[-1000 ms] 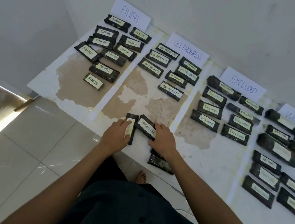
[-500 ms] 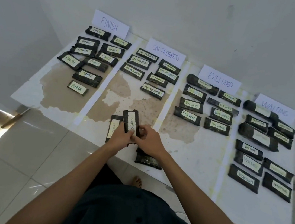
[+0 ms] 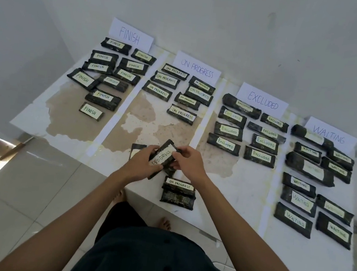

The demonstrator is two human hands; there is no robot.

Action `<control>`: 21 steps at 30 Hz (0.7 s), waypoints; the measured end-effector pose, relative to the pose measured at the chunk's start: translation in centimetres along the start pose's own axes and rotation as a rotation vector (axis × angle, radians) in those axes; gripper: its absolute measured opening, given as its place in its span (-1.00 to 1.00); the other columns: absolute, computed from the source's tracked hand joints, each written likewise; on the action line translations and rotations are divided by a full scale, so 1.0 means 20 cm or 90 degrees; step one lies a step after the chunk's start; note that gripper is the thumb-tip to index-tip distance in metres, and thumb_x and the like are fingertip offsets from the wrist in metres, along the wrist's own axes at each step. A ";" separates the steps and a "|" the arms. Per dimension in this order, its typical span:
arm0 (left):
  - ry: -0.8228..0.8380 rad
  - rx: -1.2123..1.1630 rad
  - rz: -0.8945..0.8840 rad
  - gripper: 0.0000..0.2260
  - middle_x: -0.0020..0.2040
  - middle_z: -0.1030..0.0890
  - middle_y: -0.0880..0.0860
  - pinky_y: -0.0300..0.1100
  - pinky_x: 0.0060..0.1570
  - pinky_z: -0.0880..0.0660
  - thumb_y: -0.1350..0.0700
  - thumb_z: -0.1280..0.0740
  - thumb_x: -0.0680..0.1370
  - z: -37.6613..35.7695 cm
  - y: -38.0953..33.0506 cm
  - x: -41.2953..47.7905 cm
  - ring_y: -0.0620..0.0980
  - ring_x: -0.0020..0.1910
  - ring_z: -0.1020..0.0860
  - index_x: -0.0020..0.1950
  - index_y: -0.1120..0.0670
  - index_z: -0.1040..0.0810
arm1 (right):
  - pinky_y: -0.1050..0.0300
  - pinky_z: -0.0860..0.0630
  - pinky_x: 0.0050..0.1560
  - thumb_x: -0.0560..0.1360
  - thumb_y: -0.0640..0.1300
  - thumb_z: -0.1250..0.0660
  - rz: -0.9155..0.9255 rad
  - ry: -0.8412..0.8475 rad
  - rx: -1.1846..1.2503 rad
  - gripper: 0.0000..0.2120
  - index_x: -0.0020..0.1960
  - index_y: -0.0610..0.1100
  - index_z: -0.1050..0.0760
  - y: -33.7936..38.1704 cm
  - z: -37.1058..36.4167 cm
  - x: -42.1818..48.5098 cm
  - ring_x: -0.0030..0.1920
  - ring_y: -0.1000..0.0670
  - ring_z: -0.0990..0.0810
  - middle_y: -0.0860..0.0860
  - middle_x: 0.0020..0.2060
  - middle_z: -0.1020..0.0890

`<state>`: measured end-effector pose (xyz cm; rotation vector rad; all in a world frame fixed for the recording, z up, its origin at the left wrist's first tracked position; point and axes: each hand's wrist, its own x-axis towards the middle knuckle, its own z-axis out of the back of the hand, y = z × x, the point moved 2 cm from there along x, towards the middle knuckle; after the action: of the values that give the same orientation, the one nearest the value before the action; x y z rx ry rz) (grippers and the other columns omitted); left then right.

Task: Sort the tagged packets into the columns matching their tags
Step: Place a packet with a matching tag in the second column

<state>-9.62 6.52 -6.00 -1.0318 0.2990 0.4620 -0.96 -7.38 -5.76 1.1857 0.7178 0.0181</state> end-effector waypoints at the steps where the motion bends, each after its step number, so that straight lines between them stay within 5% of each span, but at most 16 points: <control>1: -0.043 0.070 -0.027 -0.39 0.15 -0.44 0.03 -0.18 -0.07 -0.48 0.01 -0.42 0.44 0.02 0.01 0.01 0.01 0.05 -0.47 0.42 0.04 -0.26 | 0.19 -0.61 -0.26 0.52 -0.23 -0.33 -0.023 -0.004 0.032 -0.84 0.08 -0.25 -0.51 0.01 -0.01 0.01 -0.31 -0.03 -0.66 -0.14 -0.08 -0.66; 6: -0.170 0.420 -0.132 -0.32 0.17 -0.43 0.16 0.04 0.10 -0.40 -0.09 -0.43 0.37 0.11 0.02 0.10 0.17 0.12 -0.42 0.40 0.15 -0.33 | 0.04 -0.65 -0.11 0.51 -0.25 -0.34 -0.075 0.015 0.149 -0.88 0.02 -0.24 -0.47 0.07 -0.10 0.06 -0.22 -0.12 -0.69 -0.18 -0.06 -0.67; 10: -0.166 0.456 -0.154 -0.37 0.18 -0.47 0.15 0.05 0.09 -0.38 0.00 -0.45 0.37 0.22 0.02 0.21 0.19 0.12 -0.45 0.39 0.12 -0.35 | 0.02 -0.62 -0.05 0.50 -0.22 -0.37 -0.062 0.021 0.140 -0.88 0.01 -0.19 -0.47 0.13 -0.15 0.13 -0.18 -0.09 -0.68 -0.16 -0.03 -0.67; 16: -0.098 0.453 -0.144 -0.35 0.24 -0.45 0.05 0.00 0.18 -0.32 0.05 -0.51 0.34 0.42 0.03 0.47 0.11 0.21 -0.40 0.38 0.03 -0.34 | 0.37 -0.41 -0.16 0.50 -0.06 -0.35 0.065 -0.043 -0.120 -0.85 0.04 -0.07 -0.50 0.17 -0.17 0.32 -0.16 0.18 -0.52 0.11 -0.14 -0.57; 21: -0.037 0.512 -0.164 -0.41 0.27 -0.44 0.06 -0.01 0.20 -0.32 0.12 -0.47 0.37 0.55 0.06 0.76 0.11 0.23 -0.37 0.36 0.03 -0.36 | 0.07 -0.42 0.19 0.50 -0.02 -0.28 0.173 -0.060 -0.393 -0.77 0.11 -0.09 -0.51 0.08 -0.21 0.53 0.11 0.00 -0.47 0.00 0.07 -0.54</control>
<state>3.20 20.13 -8.28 -0.2620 0.2610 0.1073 5.62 0.81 -10.48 0.6750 0.4150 0.3826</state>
